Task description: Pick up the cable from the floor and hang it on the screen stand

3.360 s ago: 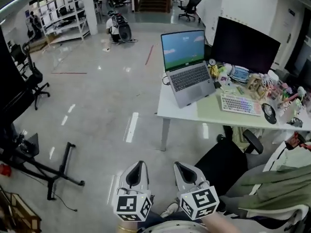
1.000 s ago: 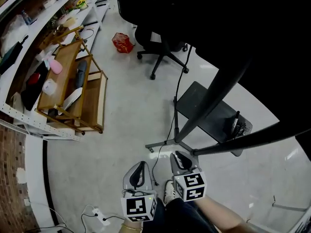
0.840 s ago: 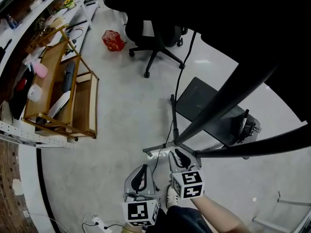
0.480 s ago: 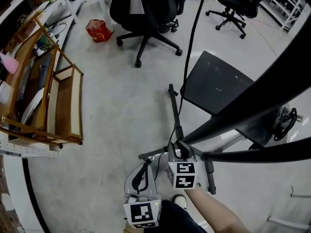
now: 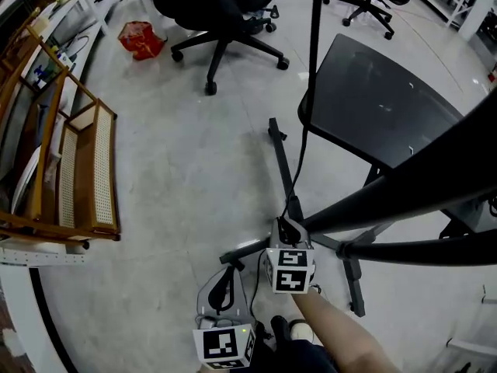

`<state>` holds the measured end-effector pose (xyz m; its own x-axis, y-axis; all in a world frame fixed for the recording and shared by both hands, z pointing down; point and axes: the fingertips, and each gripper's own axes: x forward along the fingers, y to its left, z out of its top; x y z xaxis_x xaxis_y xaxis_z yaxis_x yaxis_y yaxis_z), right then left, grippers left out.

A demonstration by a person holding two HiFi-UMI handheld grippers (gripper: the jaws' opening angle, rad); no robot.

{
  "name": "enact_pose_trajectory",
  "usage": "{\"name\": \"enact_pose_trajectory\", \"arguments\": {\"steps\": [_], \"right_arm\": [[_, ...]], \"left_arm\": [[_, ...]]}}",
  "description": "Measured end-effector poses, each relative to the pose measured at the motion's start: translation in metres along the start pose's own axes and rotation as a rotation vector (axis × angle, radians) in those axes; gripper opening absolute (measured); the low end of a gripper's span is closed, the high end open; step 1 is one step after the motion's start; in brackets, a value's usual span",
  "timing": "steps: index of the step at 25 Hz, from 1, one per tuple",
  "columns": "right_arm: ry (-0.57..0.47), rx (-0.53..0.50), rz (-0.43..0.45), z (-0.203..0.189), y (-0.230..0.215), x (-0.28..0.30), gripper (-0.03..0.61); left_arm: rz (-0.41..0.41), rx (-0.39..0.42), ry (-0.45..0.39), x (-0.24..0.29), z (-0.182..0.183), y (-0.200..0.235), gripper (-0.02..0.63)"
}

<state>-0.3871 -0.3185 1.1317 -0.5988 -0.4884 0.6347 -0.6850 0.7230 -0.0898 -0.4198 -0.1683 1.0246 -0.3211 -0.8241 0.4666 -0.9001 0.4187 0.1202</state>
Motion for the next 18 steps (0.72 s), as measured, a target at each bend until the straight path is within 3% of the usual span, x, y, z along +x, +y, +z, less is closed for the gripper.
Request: {"name": "enact_pose_trajectory", "arguments": {"steps": [8,13,18], "right_arm": [[-0.024,-0.055,0.053,0.024,0.029,-0.124,0.014],[-0.008,0.011,0.023,0.056,0.026,-0.225,0.014],[-0.028,0.037,-0.025,0.102,0.016,-0.319,0.012]], "left_arm": [[-0.058,0.018,0.04,-0.056,0.06,-0.036,0.008],[-0.102,0.053,0.059,-0.105,0.112,-0.067,0.008],[-0.204,0.088,0.056,-0.154,0.165,-0.112,0.008]]}}
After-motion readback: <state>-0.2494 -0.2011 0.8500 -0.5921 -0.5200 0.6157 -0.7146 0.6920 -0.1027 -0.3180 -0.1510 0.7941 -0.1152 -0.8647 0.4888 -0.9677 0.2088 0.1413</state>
